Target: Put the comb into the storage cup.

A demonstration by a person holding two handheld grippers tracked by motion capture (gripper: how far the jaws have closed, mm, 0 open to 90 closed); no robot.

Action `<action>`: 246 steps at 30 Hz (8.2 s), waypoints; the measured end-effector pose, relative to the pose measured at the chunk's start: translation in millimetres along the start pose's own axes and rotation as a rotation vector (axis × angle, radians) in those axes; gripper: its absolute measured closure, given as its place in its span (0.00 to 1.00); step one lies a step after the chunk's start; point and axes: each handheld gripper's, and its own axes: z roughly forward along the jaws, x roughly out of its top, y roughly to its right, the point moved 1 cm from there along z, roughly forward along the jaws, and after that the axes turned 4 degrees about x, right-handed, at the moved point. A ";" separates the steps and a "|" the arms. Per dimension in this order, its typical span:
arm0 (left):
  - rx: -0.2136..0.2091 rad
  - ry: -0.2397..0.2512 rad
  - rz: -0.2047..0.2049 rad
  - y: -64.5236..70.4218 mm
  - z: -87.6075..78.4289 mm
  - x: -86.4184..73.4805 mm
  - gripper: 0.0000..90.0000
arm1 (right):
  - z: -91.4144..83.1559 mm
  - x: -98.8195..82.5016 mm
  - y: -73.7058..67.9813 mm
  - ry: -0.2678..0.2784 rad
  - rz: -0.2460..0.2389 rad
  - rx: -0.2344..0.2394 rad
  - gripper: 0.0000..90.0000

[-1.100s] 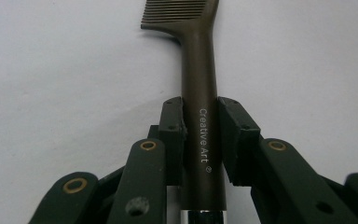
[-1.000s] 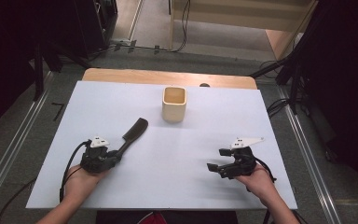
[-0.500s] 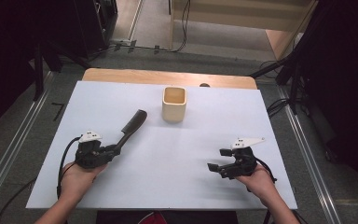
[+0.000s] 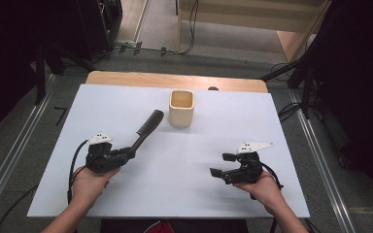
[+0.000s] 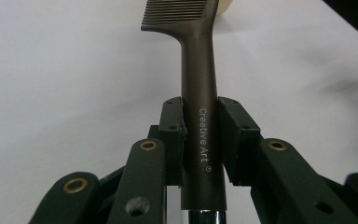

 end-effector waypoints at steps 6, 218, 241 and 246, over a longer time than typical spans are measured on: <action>-0.031 0.043 -0.038 6.0 2.2 7.3 0.82 | 3.4 8.2 -7.6 0.020 0.017 0.025 0.14; -0.217 -0.223 0.198 11.1 10.8 -2.2 0.30 | 92.7 112.5 -23.4 0.115 0.289 0.213 0.78; -0.184 -0.200 0.230 4.7 -5.9 -15.7 0.31 | 85.3 114.2 -11.9 0.144 0.266 0.202 0.78; -0.183 -0.201 0.228 3.4 -6.3 -15.4 0.31 | 83.0 118.8 -9.8 0.153 0.263 0.198 0.78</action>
